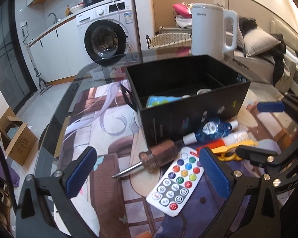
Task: Organize rigid objects
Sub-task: 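Withdraw both tools from the box and approach the screwdriver and yellow clip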
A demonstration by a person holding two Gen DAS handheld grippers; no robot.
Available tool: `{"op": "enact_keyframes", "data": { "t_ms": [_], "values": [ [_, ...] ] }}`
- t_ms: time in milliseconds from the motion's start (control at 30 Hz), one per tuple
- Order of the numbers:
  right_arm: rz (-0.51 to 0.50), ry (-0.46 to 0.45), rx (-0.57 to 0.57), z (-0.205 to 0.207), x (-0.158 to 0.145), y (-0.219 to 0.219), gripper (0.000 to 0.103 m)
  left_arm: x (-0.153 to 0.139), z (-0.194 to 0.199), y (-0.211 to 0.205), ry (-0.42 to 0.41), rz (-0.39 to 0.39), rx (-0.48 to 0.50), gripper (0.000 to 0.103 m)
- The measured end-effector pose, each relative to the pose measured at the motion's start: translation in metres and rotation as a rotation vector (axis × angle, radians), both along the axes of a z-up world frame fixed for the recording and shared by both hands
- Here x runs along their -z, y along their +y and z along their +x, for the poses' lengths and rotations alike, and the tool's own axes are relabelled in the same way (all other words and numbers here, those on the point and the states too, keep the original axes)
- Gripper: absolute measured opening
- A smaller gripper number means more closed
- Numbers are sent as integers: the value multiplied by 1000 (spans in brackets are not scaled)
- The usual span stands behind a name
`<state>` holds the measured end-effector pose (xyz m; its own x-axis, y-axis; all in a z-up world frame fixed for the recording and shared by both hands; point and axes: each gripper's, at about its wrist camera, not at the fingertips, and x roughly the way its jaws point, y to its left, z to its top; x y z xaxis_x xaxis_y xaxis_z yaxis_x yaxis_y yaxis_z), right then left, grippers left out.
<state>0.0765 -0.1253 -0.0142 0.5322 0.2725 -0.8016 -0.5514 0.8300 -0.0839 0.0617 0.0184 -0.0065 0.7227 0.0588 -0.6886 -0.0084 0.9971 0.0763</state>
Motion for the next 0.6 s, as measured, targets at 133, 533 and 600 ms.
{"op": "enact_keyframes", "data": {
  "t_ms": [133,533,600],
  "values": [
    [3,30,-18,0,4,-4,103,3,0,-1,19,-10,18,103],
    [-35,73,-51,1,23,6,103,12,4,-6,65,-6,56,103],
    [-26,79,-44,2,24,5,103,16,5,-6,78,-2,60,103]
  ]
}}
